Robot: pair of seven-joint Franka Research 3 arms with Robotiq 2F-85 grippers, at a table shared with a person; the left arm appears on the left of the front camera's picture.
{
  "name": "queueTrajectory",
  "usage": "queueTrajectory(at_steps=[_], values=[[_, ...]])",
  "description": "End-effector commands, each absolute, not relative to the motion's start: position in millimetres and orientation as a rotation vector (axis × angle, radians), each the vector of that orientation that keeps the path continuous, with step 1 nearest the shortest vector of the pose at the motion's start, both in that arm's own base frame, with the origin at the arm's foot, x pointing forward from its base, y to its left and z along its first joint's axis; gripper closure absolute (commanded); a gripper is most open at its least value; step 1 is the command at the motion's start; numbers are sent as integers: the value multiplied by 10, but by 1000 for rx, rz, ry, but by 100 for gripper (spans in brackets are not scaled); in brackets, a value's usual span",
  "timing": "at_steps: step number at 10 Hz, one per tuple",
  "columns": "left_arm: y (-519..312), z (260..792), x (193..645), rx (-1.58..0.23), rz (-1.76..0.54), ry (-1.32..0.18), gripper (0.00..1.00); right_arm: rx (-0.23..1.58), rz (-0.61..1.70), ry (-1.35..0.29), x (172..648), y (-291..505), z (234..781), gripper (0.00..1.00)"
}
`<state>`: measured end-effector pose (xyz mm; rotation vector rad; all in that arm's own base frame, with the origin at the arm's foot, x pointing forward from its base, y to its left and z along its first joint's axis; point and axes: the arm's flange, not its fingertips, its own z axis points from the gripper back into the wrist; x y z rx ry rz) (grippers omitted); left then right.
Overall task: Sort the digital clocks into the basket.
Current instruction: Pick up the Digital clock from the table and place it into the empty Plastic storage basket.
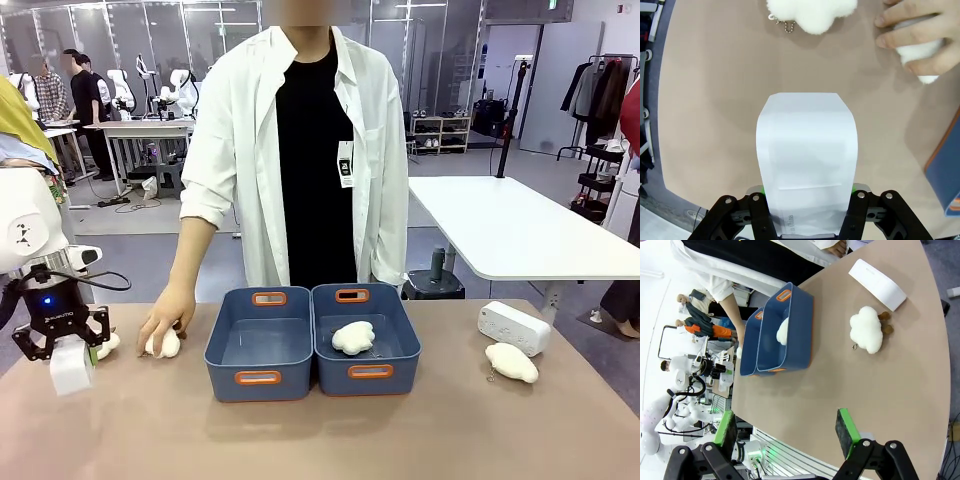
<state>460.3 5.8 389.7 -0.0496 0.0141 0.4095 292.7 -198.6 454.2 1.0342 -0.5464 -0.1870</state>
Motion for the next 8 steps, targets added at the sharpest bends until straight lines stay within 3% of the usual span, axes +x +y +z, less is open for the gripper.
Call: queueTrajectory(at_steps=[1,8], values=[[59,3954,4615,-51,421,1,100,1040,-179,-553,2904,-1985,4566,0],[59,3954,4615,-51,421,1,100,1040,-179,-553,2904,-1985,4566,0]])
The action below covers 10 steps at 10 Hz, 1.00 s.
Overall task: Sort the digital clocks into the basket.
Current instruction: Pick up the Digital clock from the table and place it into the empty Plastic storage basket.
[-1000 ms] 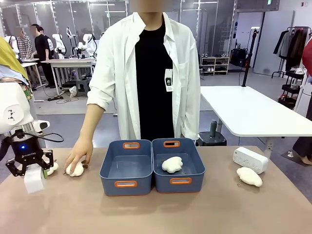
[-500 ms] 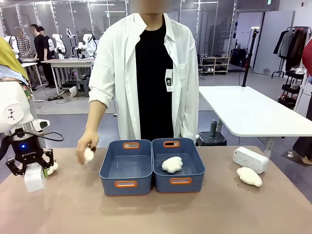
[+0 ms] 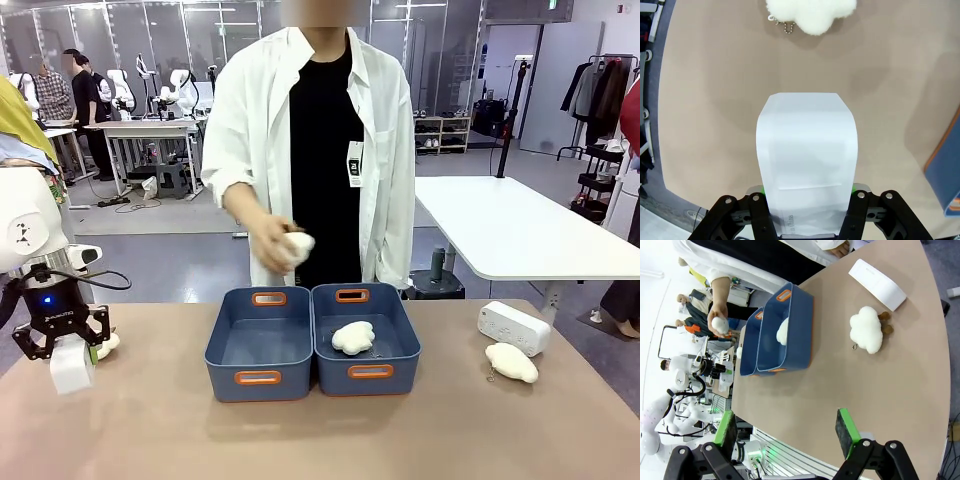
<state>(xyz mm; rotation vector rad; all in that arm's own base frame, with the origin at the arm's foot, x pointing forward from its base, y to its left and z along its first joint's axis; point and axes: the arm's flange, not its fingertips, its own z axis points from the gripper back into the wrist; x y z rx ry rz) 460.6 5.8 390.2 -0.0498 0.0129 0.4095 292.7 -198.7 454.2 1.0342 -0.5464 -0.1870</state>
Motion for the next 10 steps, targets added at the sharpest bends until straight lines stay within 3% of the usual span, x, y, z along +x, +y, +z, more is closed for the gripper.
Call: queueTrajectory(at_steps=[1,8,9,10], values=[[59,3954,4615,-51,421,1,100,1040,-179,-553,2904,-1985,4566,0],[59,3954,4615,-51,421,1,100,1040,-179,-553,2904,-1985,4566,0],[58,3902,4606,-50,409,13,48,1040,-179,-553,2904,-1985,4566,0],[-9,3998,4603,-75,332,-15,48,1040,-179,-553,2904,-1985,4566,0]])
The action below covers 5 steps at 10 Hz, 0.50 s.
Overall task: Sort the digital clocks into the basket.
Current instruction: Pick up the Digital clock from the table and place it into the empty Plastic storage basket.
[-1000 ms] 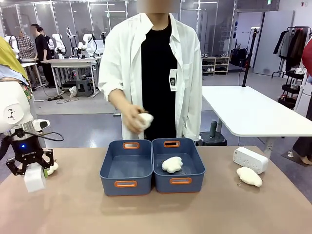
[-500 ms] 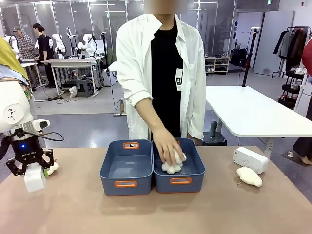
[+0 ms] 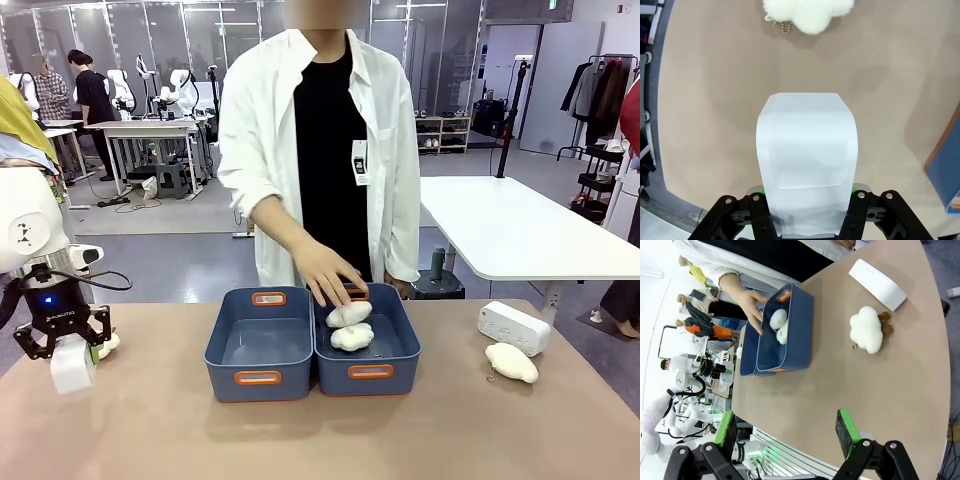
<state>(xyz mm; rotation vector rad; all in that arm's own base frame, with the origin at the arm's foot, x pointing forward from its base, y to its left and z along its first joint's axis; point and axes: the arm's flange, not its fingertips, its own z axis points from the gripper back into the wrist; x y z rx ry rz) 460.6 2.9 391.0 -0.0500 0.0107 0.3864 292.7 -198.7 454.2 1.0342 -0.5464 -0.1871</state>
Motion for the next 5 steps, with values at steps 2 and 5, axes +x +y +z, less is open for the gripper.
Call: queueTrajectory(at_steps=[2,5], values=[[-293,4537,4607,-264,147,-99,48,1040,-179,-553,2904,-1985,4566,0],[-1001,5215,4926,-188,-118,-103,48,1040,-179,-553,2904,-1985,4566,0]])
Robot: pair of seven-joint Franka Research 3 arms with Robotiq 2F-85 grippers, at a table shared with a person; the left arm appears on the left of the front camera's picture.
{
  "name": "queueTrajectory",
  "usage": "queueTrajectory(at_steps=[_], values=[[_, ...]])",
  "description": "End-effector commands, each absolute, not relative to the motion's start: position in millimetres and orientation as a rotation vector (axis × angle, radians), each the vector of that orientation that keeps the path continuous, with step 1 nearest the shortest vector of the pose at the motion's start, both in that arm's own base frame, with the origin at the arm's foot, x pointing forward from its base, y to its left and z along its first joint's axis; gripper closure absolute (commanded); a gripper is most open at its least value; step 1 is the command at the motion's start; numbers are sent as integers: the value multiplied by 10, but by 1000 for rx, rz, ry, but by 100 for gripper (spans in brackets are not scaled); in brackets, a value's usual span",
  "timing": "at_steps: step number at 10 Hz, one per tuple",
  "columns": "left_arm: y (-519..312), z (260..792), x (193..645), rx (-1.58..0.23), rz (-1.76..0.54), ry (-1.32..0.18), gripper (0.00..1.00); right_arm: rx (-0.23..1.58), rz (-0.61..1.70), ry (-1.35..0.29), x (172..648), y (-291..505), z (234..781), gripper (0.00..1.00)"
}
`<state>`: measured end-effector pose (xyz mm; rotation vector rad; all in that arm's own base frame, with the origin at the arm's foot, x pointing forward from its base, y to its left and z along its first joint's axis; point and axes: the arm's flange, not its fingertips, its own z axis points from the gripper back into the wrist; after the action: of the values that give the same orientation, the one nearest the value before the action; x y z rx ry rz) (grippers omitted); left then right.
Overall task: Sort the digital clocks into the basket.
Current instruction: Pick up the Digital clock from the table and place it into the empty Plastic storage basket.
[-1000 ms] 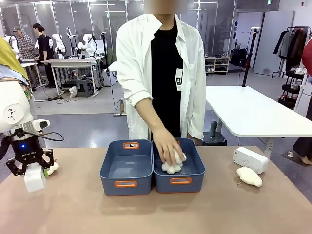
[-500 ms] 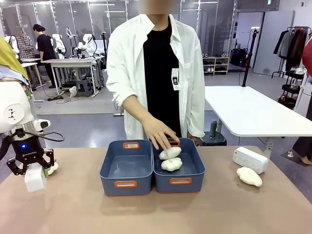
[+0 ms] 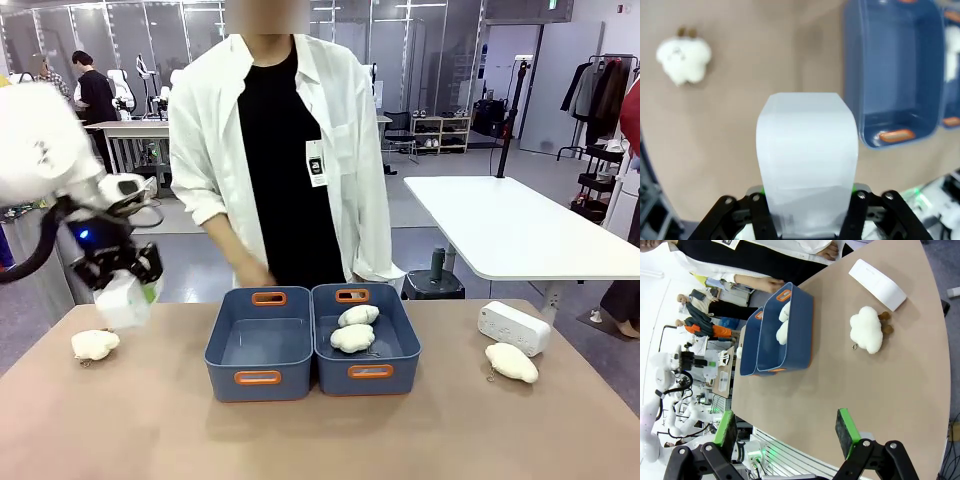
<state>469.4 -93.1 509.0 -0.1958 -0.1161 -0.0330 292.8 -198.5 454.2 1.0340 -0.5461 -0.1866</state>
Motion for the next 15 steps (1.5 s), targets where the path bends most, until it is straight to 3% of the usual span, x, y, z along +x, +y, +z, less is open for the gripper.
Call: queueTrajectory(at_steps=[1,3,6,12,15], values=[[-1441,5404,5166,-200,-216,-58,48,1040,-179,-553,2904,-1985,4566,0],[-2242,5560,5604,-155,-161,14,48,1040,-179,-553,2904,-1985,4566,0],[-3124,5066,5930,-121,10,88,48,1040,-179,-553,2904,-1985,4566,0],[-3245,3905,5971,-49,60,90,48,1040,-179,-553,2904,-1985,4566,0],[-3188,3582,5931,-21,41,84,48,1040,-179,-553,2904,-1985,4566,0]])
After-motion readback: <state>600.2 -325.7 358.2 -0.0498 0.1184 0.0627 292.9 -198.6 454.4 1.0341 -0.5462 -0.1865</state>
